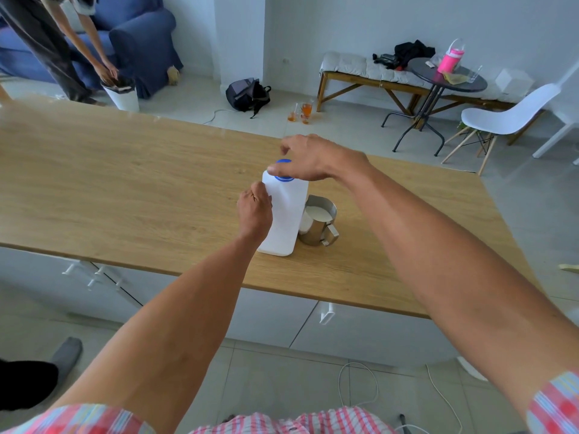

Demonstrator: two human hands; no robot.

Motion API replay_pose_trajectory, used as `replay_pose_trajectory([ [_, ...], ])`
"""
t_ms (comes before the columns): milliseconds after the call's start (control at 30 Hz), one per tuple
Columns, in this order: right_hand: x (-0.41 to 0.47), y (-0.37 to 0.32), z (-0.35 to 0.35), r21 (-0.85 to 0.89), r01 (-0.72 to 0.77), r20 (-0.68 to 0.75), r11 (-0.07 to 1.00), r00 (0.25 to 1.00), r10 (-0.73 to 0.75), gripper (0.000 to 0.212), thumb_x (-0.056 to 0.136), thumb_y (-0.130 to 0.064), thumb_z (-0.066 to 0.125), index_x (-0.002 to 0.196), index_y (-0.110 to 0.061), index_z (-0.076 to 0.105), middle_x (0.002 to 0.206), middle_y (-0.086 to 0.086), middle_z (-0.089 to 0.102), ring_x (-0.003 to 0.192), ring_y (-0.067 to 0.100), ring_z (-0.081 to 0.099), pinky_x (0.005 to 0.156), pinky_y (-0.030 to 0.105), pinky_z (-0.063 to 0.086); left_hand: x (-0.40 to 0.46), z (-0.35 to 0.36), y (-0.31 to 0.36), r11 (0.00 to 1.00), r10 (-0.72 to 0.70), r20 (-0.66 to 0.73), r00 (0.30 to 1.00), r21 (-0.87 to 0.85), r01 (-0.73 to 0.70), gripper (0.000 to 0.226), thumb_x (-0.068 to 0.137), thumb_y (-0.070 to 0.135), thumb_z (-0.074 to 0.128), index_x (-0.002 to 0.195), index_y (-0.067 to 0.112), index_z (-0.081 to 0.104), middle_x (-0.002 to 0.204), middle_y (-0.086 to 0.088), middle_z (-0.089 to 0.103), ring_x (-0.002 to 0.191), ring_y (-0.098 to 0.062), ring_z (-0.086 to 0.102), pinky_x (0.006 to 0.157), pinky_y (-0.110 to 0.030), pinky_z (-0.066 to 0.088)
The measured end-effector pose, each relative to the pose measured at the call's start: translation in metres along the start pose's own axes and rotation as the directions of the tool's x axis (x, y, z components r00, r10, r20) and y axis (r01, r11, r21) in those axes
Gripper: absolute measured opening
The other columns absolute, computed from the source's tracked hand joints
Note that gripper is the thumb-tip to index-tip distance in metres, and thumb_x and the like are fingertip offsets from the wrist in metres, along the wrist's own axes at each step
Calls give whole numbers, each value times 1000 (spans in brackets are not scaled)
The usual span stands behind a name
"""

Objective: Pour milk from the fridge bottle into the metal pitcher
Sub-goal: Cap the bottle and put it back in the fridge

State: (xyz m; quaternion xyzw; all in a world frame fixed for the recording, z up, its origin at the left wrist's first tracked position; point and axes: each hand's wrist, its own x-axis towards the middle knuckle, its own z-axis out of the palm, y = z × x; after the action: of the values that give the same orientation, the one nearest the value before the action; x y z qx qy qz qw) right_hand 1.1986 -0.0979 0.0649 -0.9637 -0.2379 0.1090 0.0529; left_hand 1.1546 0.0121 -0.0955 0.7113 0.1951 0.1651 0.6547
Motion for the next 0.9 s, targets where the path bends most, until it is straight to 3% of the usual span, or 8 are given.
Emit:
replay_pose_trajectory([
  [33, -1, 1, -2, 16, 27, 58, 1000, 998, -28, 52, 92, -60, 59, 124, -20, 61, 114, 2, 60, 93, 28, 67, 81, 44, 58, 0, 0, 0, 1000, -2, 1, 1000, -1, 2, 56, 98, 22, 32, 42, 27, 36, 47, 9, 37, 56, -21, 33, 56, -37, 30],
  [100, -3, 1, -2, -31, 70, 79, 997, 995, -68, 41, 94, -51, 59, 120, -19, 62, 115, 5, 63, 93, 28, 67, 83, 46, 57, 0, 0, 0, 1000, -6, 14, 1000, -7, 6, 57, 98, 20, 32, 41, 26, 36, 44, 10, 35, 55, -20, 30, 55, -36, 28],
  [233, -6, -4, 10, -144, 42, -55, 989, 997, -50, 39, 101, -53, 52, 100, -15, 55, 94, 0, 55, 88, 26, 58, 71, 40, 44, 1, 0, 1, 1000, -3, -10, 1000, -10, 3, 58, 100, 14, 33, 43, 26, 31, 44, 12, 33, 58, -22, 29, 54, -35, 26],
  [333, -6, -9, 23, -214, 35, -175, 976, 982, -74, 41, 105, -52, 46, 109, -15, 60, 107, 6, 57, 100, 30, 57, 76, 37, 38, 2, 2, 0, 1000, 20, -38, 999, -18, -21, 51, 102, 9, 33, 53, 22, 27, 41, 13, 30, 58, -21, 28, 52, -32, 26],
  [467, -8, -15, 31, -252, 41, -262, 967, 959, -109, 45, 107, -48, 45, 119, -10, 65, 119, 13, 65, 109, 35, 62, 77, 38, 41, 2, 4, -1, 1000, 28, -60, 998, -6, -28, 60, 101, 10, 33, 44, 28, 31, 42, 13, 29, 57, -19, 26, 54, -33, 26],
  [667, -9, -24, 37, -244, 0, -339, 970, 937, -85, 37, 108, -42, 48, 108, -11, 67, 105, 8, 66, 99, 31, 66, 73, 36, 45, -1, 5, 0, 998, 68, -104, 992, 4, -68, 43, 100, 13, 33, 58, 17, 25, 58, -5, 29, 62, -22, 27, 56, -38, 26],
  [800, -7, -24, 40, -174, -19, -374, 985, 926, -48, 35, 107, -43, 51, 98, -12, 64, 96, 6, 63, 92, 29, 64, 70, 36, 43, -2, 3, 3, 998, 49, -86, 995, 29, -47, 46, 102, 10, 34, 57, 16, 26, 53, 2, 30, 56, -17, 26, 54, -33, 24],
  [900, -6, -17, 43, -36, -52, -377, 998, 926, 34, 44, 102, -52, 54, 81, -14, 50, 74, -1, 48, 78, 26, 57, 66, 35, 38, -4, 0, 6, 999, 31, -63, 998, 36, -29, 47, 102, 13, 33, 55, 16, 28, 52, 3, 32, 56, -18, 27, 52, -33, 25],
])
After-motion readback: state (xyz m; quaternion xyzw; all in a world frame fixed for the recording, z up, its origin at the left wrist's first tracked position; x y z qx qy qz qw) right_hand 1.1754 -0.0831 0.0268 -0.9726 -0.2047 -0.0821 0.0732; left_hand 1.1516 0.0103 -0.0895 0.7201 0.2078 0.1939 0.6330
